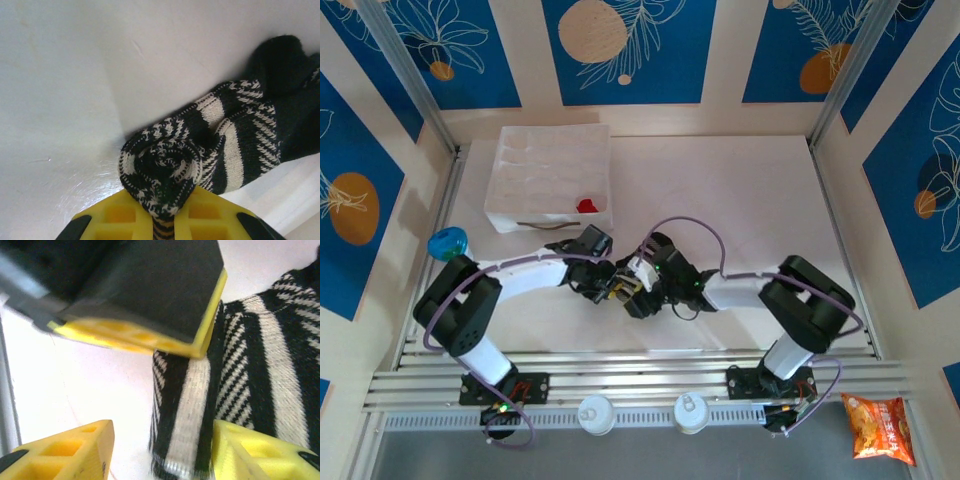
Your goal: Roll the socks
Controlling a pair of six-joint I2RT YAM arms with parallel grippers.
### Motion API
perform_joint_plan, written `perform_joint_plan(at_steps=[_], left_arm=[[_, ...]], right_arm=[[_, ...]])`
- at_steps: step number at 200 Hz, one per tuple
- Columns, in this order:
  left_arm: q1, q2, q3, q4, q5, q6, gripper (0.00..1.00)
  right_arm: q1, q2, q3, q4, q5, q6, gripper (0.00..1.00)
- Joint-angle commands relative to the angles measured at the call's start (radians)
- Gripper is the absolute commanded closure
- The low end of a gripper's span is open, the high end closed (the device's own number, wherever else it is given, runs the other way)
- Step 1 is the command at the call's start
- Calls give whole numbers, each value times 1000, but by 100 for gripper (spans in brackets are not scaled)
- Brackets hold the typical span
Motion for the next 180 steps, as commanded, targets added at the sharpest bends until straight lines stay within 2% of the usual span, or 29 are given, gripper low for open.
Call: perform_joint_plan(at_steps=[1, 20, 46, 90, 123, 160, 168, 180], left_arm=[[-11, 67, -19, -204, -40, 25, 93], [-11, 84, 5, -231, -38, 36, 93], [-12, 90, 27, -248, -35, 41, 93], [-12, 99, 42, -247, -20, 39, 93], [-11, 100, 42, -235, -3, 36, 93], [-10, 102, 38, -225, 9, 33, 93], [-10, 101, 36, -223, 11, 32, 93], [-11, 100, 34, -222, 13, 30, 93]], right_arm=[[47, -109, -27, -18, 251, -149, 39], [99, -163, -38, -41, 339, -227, 33], [180, -168, -33, -61, 413, -320, 32], [261, -47, 20, -15, 584, -406, 32], [275, 52, 70, 12, 646, -430, 36], [284, 113, 91, -6, 673, -413, 50], [286, 119, 91, -9, 676, -406, 55], [286, 126, 91, -21, 679, -398, 69]])
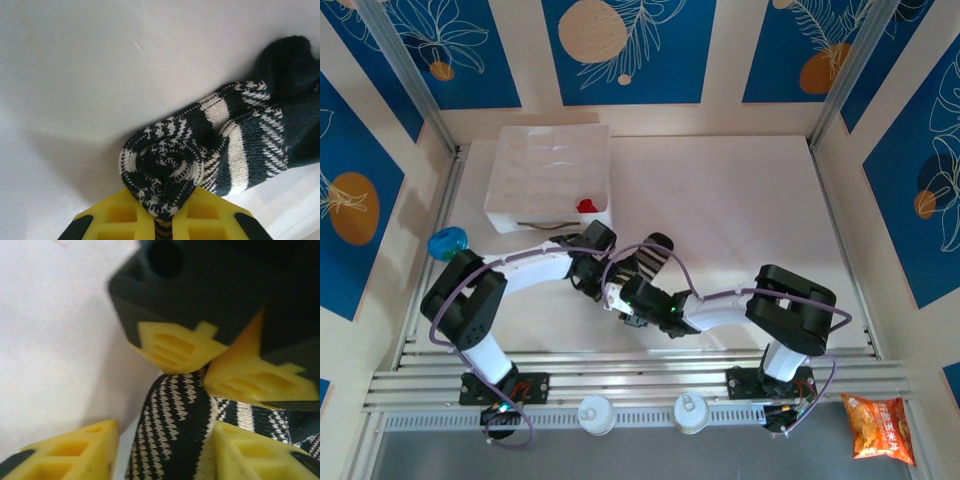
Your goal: Roll the socks
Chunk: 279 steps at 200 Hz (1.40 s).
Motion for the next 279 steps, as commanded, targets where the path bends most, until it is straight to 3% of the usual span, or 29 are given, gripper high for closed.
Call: perform_joint_plan(at_steps=[1, 14, 37, 56, 89, 123, 160, 187, 235, 279], left_arm=[[-11, 55, -42, -121, 6, 4, 93], [-11, 54, -47, -116, 10, 1, 93], [-7, 38, -56, -103, 13, -15, 90], [0, -7, -69, -99, 1, -36, 80], [30, -116, -91, -78, -34, -63, 49], [59, -199, -111, -57, -64, -57, 24], [67, -251, -155, -35, -70, -39, 24], [68, -271, -201, 39, -59, -23, 31], [63, -215, -205, 142, -39, 12, 40], [52, -154, -223, 217, -32, 21, 50]], right_arm=[[3, 34, 21, -7, 40, 10, 71], [7, 47, 23, -23, 42, 21, 87], [8, 72, 24, -53, 52, 65, 100], [4, 78, 32, -89, 36, 134, 100], [-9, 69, 26, -153, -86, 283, 100], [-14, 68, -61, -56, -204, 397, 100], [-69, 89, -126, 22, -280, 496, 100], [-116, 91, -168, 59, -350, 564, 100], [-227, 140, -179, 107, -636, 644, 100], [-320, 216, -145, 106, -791, 719, 100]])
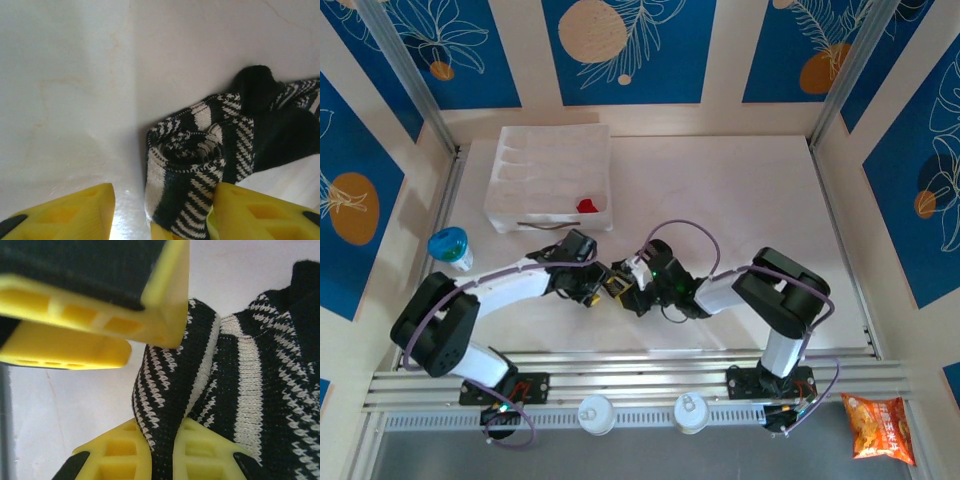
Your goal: Roll the socks
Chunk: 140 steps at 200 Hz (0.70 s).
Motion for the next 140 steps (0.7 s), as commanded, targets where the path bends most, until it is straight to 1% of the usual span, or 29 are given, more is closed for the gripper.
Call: perform_joint_plan(at_steps=[1, 37, 55, 61, 66, 70, 77, 86, 94, 103, 121, 140], left_arm=[[-8, 30, -25, 50, 16, 20, 50], [-20, 88, -8, 51, 15, 36, 61], [-26, 138, 24, -57, 19, 47, 74], [-27, 151, 25, -88, 20, 43, 77], [-27, 158, 25, -106, 19, 45, 81], [-26, 162, 27, -130, 14, 45, 82], [-28, 167, 34, -177, 3, 45, 84], [-26, 170, 40, -204, -5, 48, 84], [-28, 169, 47, -222, -11, 48, 84], [-27, 173, 59, -242, -14, 49, 84], [-28, 185, 94, -278, -20, 64, 84], [-27, 195, 115, -291, -15, 68, 84]], right_arm=[[-36, 116, -47, -260, -89, 71, 100], [-52, 142, -20, -294, -118, 57, 100], [-48, 120, -6, -331, -63, 28, 100], [-41, 93, -13, -327, -30, 12, 96], [-32, 62, -23, -325, 14, -2, 89], [-18, 31, -31, -322, 59, -17, 84], [8, -31, -54, -304, 145, -50, 74], [43, -108, -88, -265, 247, -91, 59], [67, -166, -103, -250, 320, -134, 51], [85, -217, -95, -275, 385, -171, 48], [123, -304, -83, -326, 489, -246, 46], [182, -357, -62, -372, 585, -327, 44]])
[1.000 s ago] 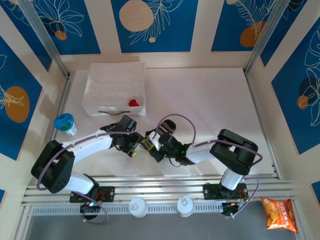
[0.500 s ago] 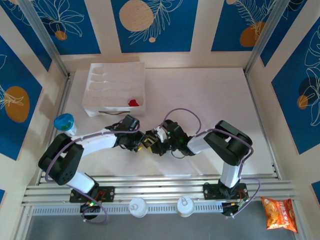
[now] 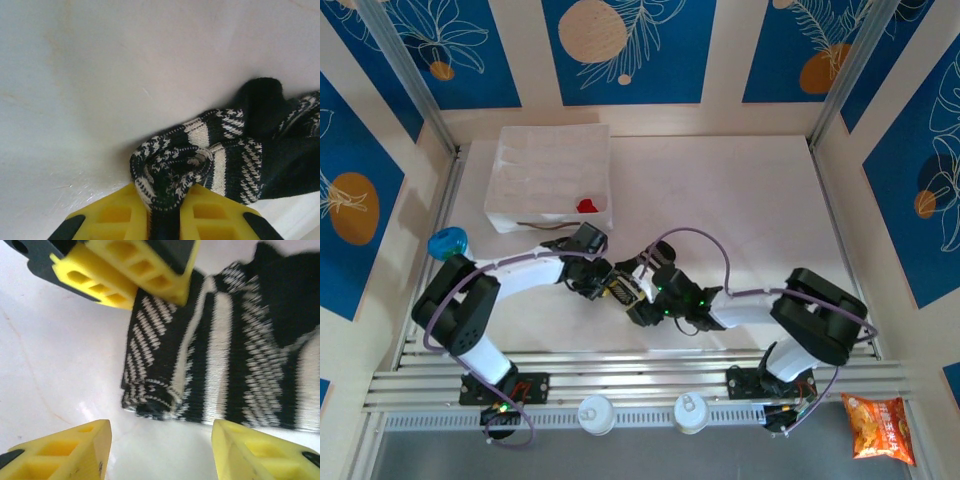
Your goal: Roll the socks
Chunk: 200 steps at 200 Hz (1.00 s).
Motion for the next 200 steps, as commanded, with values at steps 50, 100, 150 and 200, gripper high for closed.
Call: perform_joint_plan(at_steps=[50, 100, 150, 200], left_arm=[[-10, 72, 12, -216, -20, 22, 85], [-10, 76, 15, -211, -10, 19, 85], [-10, 76, 15, -193, 15, 7, 85], [-10, 45, -29, -129, 75, -65, 84]], right_arm=[[167, -14, 92, -94, 358, -296, 44], [199, 119, 192, -41, 382, -406, 43], [190, 244, 244, -42, 415, -395, 50], [180, 296, 243, -115, 439, -275, 100]])
